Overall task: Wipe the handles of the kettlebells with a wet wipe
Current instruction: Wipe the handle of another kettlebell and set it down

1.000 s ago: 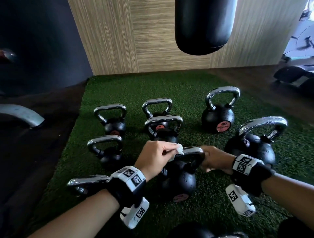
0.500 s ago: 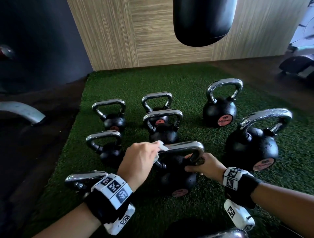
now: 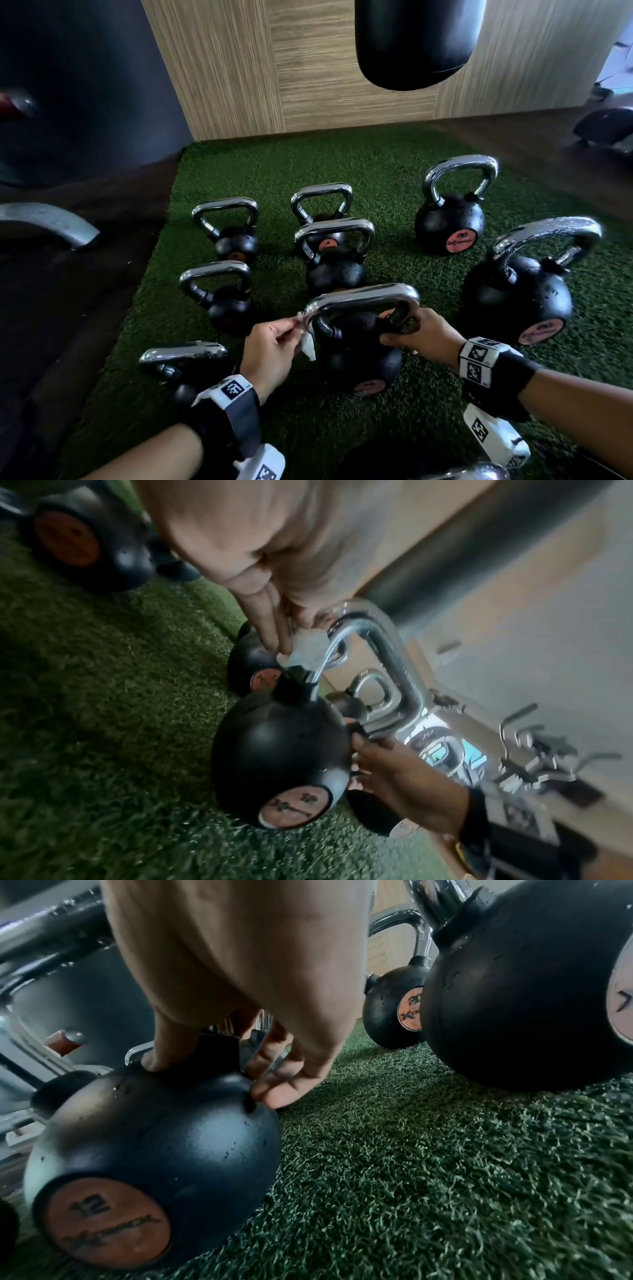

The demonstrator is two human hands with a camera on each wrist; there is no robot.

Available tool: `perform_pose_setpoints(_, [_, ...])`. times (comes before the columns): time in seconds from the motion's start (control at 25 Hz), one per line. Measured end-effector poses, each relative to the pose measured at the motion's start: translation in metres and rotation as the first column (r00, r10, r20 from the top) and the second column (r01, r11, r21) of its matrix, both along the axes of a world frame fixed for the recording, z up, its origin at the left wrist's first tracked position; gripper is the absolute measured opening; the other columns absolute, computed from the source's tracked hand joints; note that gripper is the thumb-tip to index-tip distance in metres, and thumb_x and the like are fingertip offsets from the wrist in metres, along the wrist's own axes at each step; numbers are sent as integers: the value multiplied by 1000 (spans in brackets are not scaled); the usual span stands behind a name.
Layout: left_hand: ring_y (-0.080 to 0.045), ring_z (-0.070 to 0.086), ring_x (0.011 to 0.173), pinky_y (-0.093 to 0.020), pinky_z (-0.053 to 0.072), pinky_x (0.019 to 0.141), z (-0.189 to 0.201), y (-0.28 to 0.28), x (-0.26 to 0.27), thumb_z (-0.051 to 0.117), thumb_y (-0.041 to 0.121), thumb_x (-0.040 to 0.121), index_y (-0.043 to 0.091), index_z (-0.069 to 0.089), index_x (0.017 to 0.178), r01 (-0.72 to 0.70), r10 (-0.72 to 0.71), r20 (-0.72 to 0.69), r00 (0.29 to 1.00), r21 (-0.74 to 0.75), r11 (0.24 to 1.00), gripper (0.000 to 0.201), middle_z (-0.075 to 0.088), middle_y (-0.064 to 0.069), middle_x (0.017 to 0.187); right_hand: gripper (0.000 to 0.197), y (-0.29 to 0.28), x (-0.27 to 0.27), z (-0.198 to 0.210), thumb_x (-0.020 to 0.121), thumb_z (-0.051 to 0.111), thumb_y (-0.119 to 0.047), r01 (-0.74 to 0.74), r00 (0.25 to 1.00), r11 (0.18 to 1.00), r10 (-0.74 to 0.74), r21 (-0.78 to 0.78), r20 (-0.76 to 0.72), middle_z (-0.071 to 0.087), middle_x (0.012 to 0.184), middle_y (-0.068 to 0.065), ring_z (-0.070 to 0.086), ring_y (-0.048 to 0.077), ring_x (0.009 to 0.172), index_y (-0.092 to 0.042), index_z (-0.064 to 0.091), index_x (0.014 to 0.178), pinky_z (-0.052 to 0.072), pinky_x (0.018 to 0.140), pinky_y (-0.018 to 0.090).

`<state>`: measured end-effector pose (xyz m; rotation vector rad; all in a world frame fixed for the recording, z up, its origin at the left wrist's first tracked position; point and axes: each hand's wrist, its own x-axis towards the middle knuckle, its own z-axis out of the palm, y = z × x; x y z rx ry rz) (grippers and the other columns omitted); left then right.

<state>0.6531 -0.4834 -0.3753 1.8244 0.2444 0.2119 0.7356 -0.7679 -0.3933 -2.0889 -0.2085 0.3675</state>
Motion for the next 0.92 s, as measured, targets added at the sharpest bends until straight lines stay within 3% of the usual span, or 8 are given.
perform_pose_setpoints(0.16, [-18, 76, 93, -20, 59, 73, -15, -10, -2, 60, -1, 97, 23, 83, 85, 4, -11, -27, 1000, -219, 976, 35, 80, -3, 92, 61, -2, 4, -4, 46, 86, -68, -12, 1000, 1000, 13, -18, 24, 78, 97, -12, 70, 9, 98, -49, 71, 103, 56, 96, 42])
perform_pose_setpoints(0.32, [-24, 75, 96, -29, 60, 79, -34, -16, -3, 61, 2, 98, 23, 83, 79, 40, -55, -59, 997, -232, 972, 36, 80, -5, 92, 60, -3, 6, -7, 48, 87, -66, -25, 999, 1000, 25, -10, 43, 77, 99, -11, 70, 10, 103, -48, 71, 103, 54, 99, 42])
perform_pose_setpoints(0.4, [-13, 74, 85, -27, 57, 73, -38, -10, -2, 67, 25, 96, 18, 81, 81, 77, -79, -40, 996, -61, 995, 22, 78, 3, 81, 56, -4, 6, -6, 50, 87, -65, -28, 997, 998, 32, -52, 77, 77, 95, -17, 69, 2, 99, -54, 69, 102, 54, 95, 31])
perform_pose_setpoints(0.48, [-2, 65, 67, -26, 51, 63, -38, -6, -3, 69, 52, 87, 22, 77, 78, 93, -92, -15, 996, 215, 972, 33, 74, 3, 70, 48, -4, 4, 1, 54, 87, -65, -32, 992, 991, 47, -129, 113, 73, 88, -30, 65, -11, 89, -63, 65, 96, 50, 80, 14])
perform_pose_setpoints(0.6, [4, 68, 68, -15, 51, 64, -29, -9, -2, 74, 51, 84, 36, 78, 75, 37, -46, 32, 998, 241, 970, 18, 75, 15, 72, 39, -9, -3, 10, 54, 91, -59, -20, 994, 978, 41, -206, 97, 73, 79, -25, 64, -13, 77, -48, 71, 87, 47, 69, 9])
perform_pose_setpoints(0.72, [7, 66, 66, -18, 52, 67, -18, -16, 17, 74, 46, 86, 27, 79, 79, 9, -14, 15, 1000, 282, 959, 21, 73, 20, 68, 30, -21, -20, 18, 60, 87, -51, -52, 965, 921, 145, -386, 217, 66, 61, -16, 59, -10, 59, -31, 67, 68, 46, 57, 8])
perform_pose_setpoints(0.8, [-8, 64, 62, -29, 49, 63, -12, -19, 42, 70, 46, 90, 15, 76, 80, 23, -23, -5, 1000, 467, 884, 32, 70, 3, 64, 18, -23, -35, 23, 67, 80, -40, -117, 889, 874, 305, -472, 343, 61, 65, -19, 57, -5, 61, -27, 68, 72, 53, 64, 16])
perform_pose_setpoints(0.92, [-27, 69, 75, -30, 35, 61, 9, -38, 79, 68, 40, 93, 10, 73, 80, 133, -95, -95, 991, 593, 794, 32, 69, -9, 70, 34, -12, -46, 22, 80, 65, -34, -306, 782, 789, 527, -532, 332, 72, 99, -12, 66, 6, 90, -31, 71, 113, 54, 86, 23])
